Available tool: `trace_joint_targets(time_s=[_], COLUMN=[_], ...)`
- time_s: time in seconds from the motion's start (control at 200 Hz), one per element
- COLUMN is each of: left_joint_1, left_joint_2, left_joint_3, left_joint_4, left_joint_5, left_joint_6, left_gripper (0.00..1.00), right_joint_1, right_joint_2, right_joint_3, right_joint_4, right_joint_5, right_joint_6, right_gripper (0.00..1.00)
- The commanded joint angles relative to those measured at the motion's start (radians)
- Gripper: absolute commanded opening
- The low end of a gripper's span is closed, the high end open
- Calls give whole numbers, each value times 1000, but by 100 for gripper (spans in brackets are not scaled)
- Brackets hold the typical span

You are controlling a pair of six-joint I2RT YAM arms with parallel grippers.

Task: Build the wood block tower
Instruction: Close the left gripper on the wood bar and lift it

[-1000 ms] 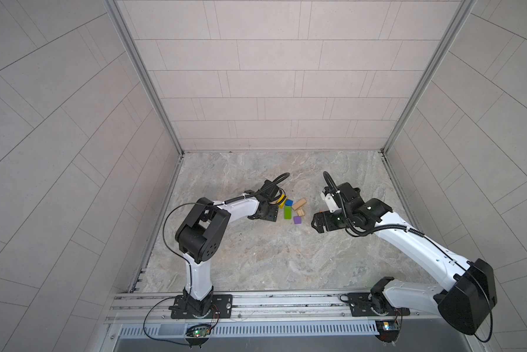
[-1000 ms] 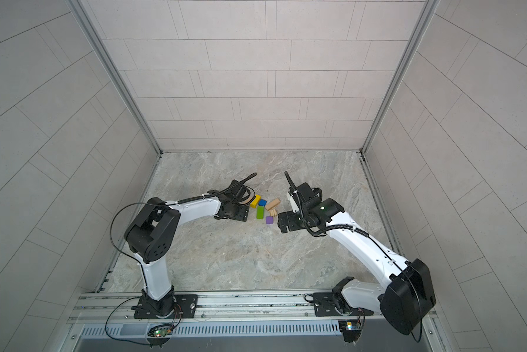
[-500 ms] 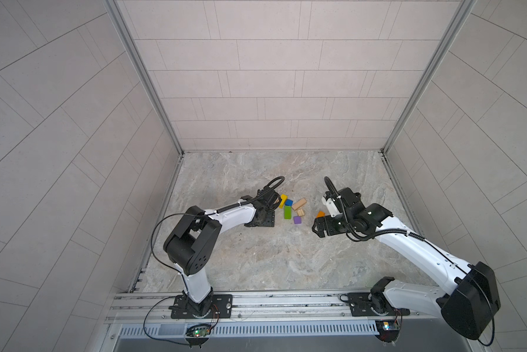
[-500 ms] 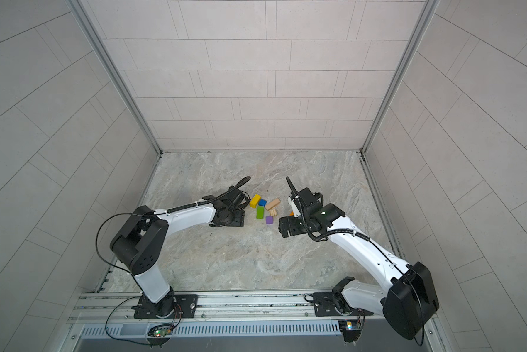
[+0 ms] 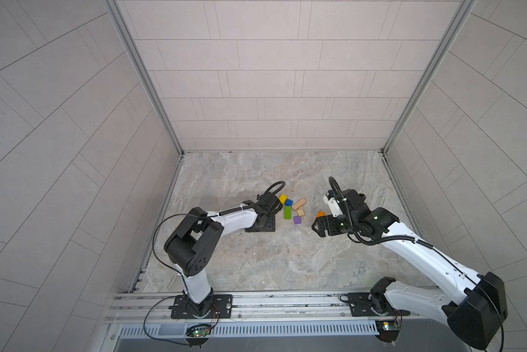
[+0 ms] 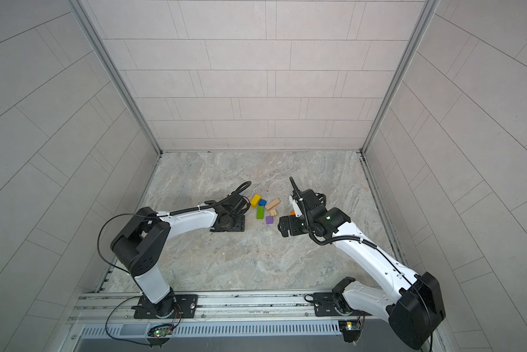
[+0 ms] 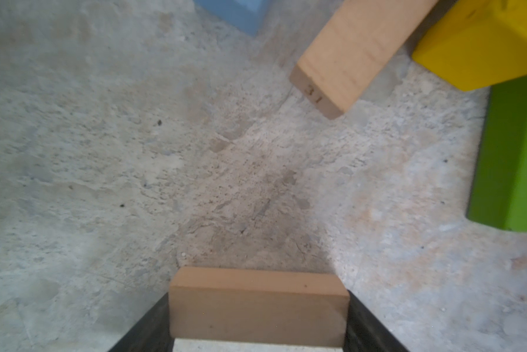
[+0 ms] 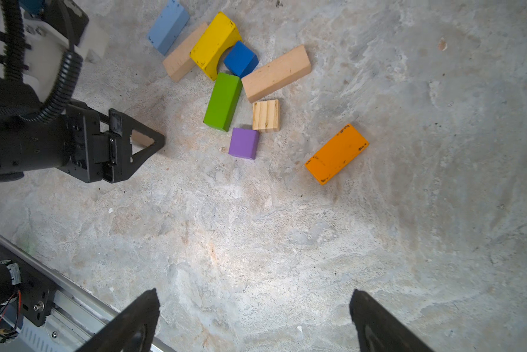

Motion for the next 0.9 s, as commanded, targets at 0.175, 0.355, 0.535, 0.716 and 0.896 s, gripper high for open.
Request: trace_joint_targets(time_s=[0.175,0.355,0.535,0.716,0.896], left_joint_1=[-7,-8,-7,-8,-7], left_joint_2=[17,25,0,-10,-44], left_joint_3=[0,6,12,42,73], left_joint_4=[11,-2,-17,-49,-81], left_joint_5=[-4,10,4,5,29], left_joint_6=[-1,-5,-1,4,4], left_gripper=[72,76,86,93,98], right_joint_1=[7,6,7,7,7], right_joint_2=[9,10,10,6,2], right_joint_3=[-6,-8,-8,-8,-7], right_joint_4=[0,0,-2,-7,-14], right_joint_5=[4,5,4,4,8], right_joint_6=[11,8,8,1,-8], right_gripper=[99,99,99,99,99])
